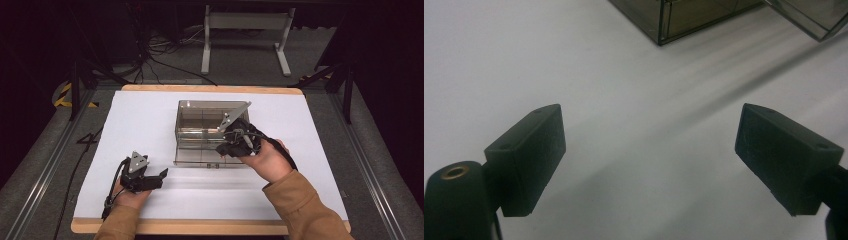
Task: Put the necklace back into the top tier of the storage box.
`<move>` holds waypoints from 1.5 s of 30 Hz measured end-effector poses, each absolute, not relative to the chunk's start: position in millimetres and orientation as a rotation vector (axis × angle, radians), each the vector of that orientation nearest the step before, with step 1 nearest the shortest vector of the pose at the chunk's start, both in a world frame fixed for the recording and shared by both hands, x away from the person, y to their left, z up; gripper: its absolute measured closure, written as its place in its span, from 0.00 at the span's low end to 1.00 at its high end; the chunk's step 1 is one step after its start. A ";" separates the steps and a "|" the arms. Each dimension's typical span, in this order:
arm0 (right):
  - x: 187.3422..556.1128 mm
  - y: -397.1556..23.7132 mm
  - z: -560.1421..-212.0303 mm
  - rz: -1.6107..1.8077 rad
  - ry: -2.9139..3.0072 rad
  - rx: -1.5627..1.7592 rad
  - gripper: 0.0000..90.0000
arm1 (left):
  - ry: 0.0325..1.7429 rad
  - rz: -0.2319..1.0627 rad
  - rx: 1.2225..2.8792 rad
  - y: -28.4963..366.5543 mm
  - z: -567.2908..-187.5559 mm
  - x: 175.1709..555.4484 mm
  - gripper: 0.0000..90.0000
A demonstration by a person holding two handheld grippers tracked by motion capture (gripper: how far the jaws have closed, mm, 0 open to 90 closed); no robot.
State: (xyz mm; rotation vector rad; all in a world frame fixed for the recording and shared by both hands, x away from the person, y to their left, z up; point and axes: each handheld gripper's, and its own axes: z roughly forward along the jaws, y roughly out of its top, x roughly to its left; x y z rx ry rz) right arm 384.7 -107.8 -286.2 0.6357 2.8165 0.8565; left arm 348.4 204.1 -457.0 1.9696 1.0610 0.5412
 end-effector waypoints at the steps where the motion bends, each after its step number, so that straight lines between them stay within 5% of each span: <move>1: 386.4 -107.4 -285.8 0.866 2.811 0.641 0.97 | 1.061 0.541 1.969 204.1 -457.0 348.4 0.15; 45: 421.8 -88.2 -327.5 0.828 2.833 0.719 0.97 | 1.055 0.531 1.970 203.9 -457.5 348.8 0.15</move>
